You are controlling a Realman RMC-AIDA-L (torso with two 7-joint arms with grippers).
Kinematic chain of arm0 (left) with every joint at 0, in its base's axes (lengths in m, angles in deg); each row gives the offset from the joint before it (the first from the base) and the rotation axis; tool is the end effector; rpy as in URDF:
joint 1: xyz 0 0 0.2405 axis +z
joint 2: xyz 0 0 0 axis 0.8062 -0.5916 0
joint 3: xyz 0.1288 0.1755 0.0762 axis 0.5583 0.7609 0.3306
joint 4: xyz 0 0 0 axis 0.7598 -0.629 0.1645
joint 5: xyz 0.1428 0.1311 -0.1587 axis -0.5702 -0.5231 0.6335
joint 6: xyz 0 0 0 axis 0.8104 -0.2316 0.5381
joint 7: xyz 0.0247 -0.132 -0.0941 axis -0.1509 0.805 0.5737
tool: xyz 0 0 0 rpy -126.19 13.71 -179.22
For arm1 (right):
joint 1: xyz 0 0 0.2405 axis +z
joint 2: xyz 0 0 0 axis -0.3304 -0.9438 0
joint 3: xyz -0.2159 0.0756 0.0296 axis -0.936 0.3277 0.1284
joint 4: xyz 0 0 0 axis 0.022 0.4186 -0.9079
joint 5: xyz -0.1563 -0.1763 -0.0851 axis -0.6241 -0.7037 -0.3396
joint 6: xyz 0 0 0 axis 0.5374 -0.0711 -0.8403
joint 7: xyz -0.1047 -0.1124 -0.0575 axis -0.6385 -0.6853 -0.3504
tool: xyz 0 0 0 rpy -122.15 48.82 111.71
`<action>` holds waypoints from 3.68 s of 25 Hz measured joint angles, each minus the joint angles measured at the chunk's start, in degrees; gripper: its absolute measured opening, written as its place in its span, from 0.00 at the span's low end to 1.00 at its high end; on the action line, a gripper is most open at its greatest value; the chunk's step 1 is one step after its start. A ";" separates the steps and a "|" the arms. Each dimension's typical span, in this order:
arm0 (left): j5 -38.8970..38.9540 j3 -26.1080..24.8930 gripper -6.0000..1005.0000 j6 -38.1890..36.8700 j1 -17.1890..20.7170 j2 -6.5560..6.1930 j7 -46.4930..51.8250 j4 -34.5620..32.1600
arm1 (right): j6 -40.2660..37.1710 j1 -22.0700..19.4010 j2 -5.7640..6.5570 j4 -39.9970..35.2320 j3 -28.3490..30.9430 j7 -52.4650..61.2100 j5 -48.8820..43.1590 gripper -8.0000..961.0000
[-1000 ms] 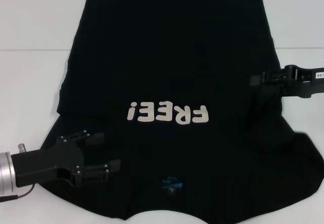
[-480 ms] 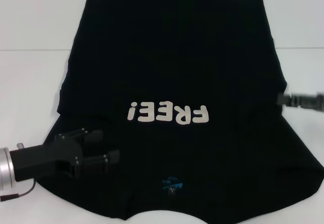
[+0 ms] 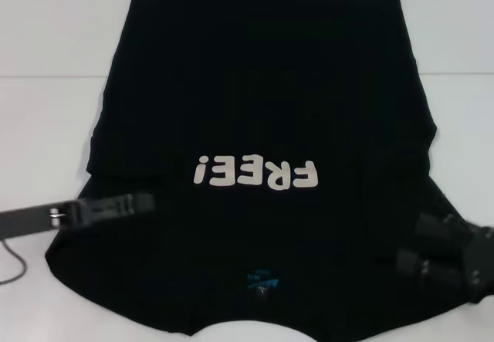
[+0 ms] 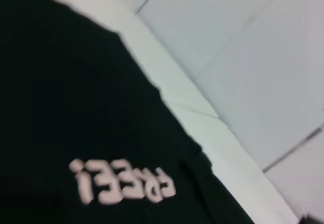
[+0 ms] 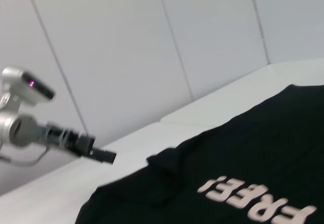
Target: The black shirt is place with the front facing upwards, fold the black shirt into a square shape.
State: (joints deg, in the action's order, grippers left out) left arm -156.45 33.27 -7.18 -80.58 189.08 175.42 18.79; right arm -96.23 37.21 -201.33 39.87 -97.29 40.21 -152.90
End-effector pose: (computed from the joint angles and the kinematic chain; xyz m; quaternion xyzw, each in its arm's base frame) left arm -0.3075 0.3306 0.0379 -0.8142 -0.4984 -0.2785 0.1055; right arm 0.3276 0.2845 0.0065 -0.8963 0.2572 0.3042 0.1947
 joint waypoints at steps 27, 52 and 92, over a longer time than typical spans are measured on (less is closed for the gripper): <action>-31.32 -3.71 0.79 2.78 -7.91 -6.08 38.69 -7.42 | 6.47 2.63 -1.08 7.95 -1.59 -16.96 -2.85 0.98; -32.67 -1.53 0.79 8.24 -7.97 -5.76 37.82 -3.94 | 6.65 3.25 -1.08 8.34 -1.79 -16.50 -2.84 0.98; -31.43 0.10 0.70 8.92 -11.22 -5.09 37.55 0.44 | 4.47 2.64 -0.98 8.26 -1.19 -16.28 -2.48 0.98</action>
State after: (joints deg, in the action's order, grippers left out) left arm -187.87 33.38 1.75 -91.79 183.99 212.98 19.23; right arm -91.76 39.85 -202.32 48.13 -98.49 23.93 -155.38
